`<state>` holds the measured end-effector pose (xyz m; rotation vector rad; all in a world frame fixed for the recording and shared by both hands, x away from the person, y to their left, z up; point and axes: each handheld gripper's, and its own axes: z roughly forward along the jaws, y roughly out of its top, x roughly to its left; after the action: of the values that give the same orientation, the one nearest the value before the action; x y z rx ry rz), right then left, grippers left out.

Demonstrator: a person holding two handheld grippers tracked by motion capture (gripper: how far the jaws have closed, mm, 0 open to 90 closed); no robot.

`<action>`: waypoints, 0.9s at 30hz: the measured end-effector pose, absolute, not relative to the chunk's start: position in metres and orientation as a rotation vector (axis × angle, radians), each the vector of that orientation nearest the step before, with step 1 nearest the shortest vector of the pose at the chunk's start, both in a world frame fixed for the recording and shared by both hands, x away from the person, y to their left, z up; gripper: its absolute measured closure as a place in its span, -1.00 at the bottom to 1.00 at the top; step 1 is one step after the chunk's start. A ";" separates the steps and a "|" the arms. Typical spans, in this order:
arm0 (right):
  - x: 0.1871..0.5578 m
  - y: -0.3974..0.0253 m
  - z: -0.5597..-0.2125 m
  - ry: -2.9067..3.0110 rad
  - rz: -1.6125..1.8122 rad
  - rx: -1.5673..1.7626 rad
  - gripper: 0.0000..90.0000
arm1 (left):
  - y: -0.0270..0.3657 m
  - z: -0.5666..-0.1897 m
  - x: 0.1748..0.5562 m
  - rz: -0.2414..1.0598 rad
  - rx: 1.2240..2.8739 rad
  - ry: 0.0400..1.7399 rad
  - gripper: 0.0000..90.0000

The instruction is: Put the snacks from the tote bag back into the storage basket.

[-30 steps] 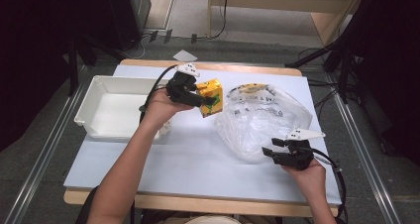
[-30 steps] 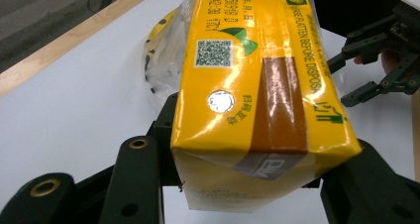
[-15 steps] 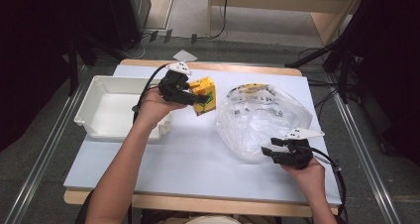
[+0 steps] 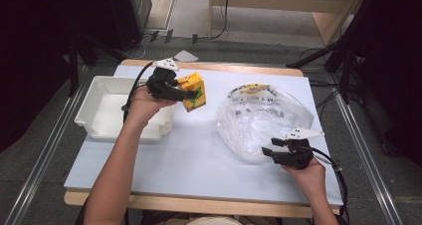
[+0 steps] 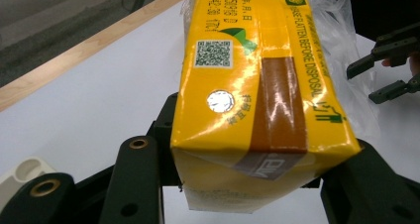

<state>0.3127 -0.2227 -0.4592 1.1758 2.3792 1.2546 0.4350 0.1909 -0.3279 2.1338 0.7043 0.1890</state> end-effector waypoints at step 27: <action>0.313 -0.222 -0.459 2.380 1.254 1.184 -0.02 | 0.224 -0.322 0.440 0.232 2.105 0.787 0.16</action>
<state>0.3125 -0.2225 -0.4592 1.1838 2.3798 1.2537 0.4397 0.2238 -0.3218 2.1046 0.7872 0.2320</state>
